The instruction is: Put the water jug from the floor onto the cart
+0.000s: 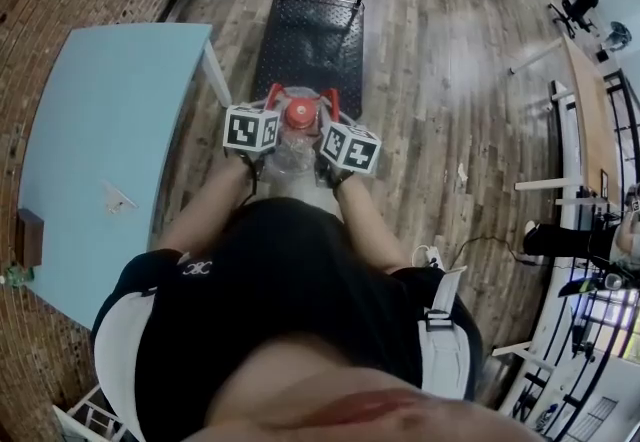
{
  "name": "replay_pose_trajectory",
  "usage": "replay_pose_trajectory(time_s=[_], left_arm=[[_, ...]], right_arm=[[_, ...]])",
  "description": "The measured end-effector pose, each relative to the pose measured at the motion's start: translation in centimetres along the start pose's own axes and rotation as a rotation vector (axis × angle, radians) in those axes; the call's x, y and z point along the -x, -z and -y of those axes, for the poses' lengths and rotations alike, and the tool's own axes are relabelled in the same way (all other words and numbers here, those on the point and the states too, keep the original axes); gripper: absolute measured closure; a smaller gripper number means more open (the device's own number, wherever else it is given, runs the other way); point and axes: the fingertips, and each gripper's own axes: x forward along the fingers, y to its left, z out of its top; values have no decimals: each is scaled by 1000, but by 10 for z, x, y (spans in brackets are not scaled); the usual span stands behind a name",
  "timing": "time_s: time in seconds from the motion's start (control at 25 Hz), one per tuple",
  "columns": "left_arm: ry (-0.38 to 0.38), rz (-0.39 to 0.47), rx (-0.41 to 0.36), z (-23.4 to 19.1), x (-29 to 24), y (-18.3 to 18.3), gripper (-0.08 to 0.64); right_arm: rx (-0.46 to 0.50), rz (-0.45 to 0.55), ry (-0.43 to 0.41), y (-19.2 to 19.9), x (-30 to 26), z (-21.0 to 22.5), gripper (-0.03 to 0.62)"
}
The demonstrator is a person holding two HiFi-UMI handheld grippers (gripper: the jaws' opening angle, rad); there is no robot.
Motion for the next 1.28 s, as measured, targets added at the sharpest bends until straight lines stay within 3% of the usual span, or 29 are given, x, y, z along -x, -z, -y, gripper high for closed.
replay_pose_trajectory(time_s=[0.44, 0.72, 1.28], left_arm=[[-43, 23, 2, 20, -30, -23, 560], [-46, 25, 11, 16, -53, -43, 560], [107, -35, -5, -23, -153, -116, 558]], right_arm=[[0, -8, -67, -21, -6, 41, 577], [16, -24, -66, -41, -27, 57, 577], [0, -72, 56, -101, -116, 100, 577]])
